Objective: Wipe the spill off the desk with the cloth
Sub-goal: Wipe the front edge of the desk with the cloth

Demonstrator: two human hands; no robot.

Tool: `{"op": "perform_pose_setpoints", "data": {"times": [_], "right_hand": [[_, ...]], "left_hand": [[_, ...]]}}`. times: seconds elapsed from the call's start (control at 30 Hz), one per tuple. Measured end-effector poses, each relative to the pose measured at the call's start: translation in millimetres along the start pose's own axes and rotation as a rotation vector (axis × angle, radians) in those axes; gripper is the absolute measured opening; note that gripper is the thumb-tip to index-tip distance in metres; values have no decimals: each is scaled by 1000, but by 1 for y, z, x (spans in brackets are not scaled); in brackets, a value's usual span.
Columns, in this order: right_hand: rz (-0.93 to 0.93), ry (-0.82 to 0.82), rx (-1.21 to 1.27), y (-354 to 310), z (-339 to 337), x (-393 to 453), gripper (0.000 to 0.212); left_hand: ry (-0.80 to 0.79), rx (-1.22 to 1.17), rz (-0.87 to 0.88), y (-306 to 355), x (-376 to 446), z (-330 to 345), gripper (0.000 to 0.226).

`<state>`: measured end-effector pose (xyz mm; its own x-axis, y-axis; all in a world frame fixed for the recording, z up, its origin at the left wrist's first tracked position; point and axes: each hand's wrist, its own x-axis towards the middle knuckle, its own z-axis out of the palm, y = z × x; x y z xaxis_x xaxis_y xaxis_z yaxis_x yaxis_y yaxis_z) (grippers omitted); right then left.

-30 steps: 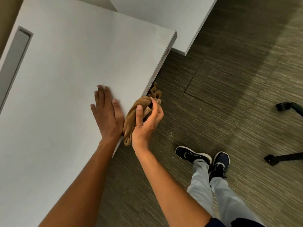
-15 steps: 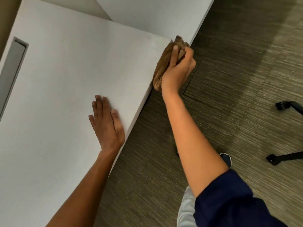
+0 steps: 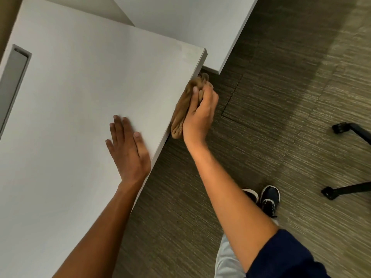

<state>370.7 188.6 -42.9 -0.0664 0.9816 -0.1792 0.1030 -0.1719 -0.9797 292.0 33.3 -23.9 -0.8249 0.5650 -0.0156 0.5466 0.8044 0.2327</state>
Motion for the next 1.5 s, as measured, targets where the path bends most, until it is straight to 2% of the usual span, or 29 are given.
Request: {"op": "perform_pose_setpoints", "data": {"times": [0.27,0.4,0.53,0.8,0.93,1.1,1.5], "right_hand": [[-19,-187,-68,29,-11,-116,19],[-27,-205,-101,35,-15,-143,15],[7,-150,-80,25,-11,-109,22],[-9,60,-57,-13,-4,52,29],[-12,115,-52,-19,-1,82,27],[-141,69,-92,-10,-3,35,28],[-210,-195,-220,34,-10,-122,20]], "left_hand": [[14,-12,-7,4,-1,-3,59],[20,-18,-12,4,-2,-4,59],[24,-17,-12,3,-1,-3,59],[15,-23,-12,1,-1,-3,58],[6,-13,-19,3,-1,-3,58],[4,11,-12,2,-1,-3,58],[1,26,-10,2,0,-3,60]]}}
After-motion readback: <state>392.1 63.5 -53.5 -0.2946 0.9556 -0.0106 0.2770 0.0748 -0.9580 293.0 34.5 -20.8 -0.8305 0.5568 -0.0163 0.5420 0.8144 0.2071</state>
